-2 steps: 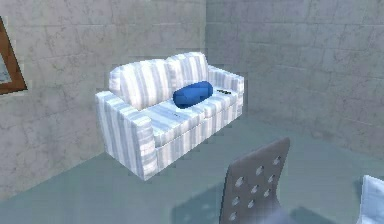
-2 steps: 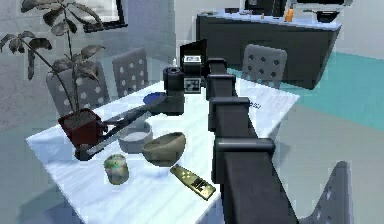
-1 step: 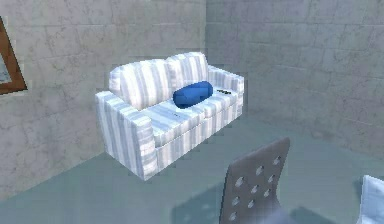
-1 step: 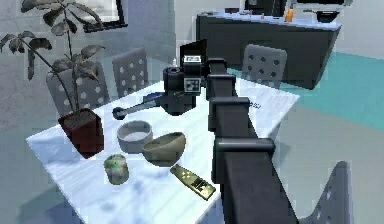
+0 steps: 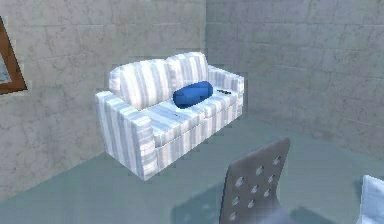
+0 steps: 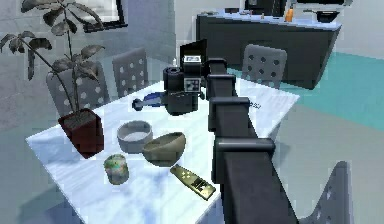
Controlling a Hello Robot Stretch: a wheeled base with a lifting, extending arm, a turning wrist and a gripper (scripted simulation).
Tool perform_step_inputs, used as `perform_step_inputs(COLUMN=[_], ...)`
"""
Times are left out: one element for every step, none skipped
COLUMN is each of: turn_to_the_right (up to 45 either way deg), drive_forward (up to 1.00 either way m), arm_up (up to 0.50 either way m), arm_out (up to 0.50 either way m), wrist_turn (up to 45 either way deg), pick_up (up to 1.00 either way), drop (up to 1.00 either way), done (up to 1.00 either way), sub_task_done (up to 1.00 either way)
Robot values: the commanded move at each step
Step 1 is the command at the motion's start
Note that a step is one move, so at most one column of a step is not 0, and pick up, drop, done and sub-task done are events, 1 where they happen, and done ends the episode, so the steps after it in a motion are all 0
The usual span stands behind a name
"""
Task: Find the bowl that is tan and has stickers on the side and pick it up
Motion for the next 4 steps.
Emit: perform_step_inputs(turn_to_the_right=[0.0,0.0,0.0,0.0], drive_forward=[0.00,0.00,0.00,0.00], arm_up=[-0.26,0.00,0.10,0.00], arm_out=[0.00,0.00,0.00,0.00], wrist_turn=[0.0,0.0,0.0,0.0], pick_up=[0.00,1.00,0.00,0.00], drop=[0.00,0.00,0.00,0.00], done=[0.00,0.00,0.00,1.00], sub_task_done=[0.00,0.00,0.00,0.00])
